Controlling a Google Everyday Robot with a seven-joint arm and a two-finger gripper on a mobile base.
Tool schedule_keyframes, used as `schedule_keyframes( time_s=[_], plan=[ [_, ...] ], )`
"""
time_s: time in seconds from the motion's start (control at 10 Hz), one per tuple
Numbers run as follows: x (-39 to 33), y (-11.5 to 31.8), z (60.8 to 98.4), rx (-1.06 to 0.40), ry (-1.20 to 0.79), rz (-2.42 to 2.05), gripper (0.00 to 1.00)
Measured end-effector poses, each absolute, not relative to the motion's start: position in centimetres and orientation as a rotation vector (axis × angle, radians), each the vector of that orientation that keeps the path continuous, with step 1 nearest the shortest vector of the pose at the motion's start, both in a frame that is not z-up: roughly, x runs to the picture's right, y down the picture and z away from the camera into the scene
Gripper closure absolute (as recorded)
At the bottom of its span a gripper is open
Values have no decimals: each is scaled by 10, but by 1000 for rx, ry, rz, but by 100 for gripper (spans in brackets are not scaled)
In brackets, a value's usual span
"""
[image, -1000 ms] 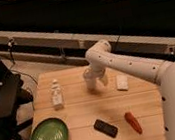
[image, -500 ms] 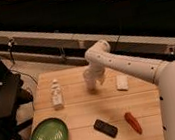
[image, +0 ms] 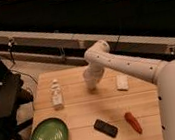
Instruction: Pick up the ceramic cup
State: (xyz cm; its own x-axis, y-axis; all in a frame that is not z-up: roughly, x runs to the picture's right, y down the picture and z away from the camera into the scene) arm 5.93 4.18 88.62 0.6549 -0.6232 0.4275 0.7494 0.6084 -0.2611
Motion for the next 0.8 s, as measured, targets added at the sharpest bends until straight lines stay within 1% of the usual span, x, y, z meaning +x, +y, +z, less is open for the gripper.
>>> schedule_keyframes(
  time_s=[0.2,0.8],
  plan=[
    [59,39,885,-439,-307,-811,95],
    [58,10,859,-415,-305,-827,95]
  ],
)
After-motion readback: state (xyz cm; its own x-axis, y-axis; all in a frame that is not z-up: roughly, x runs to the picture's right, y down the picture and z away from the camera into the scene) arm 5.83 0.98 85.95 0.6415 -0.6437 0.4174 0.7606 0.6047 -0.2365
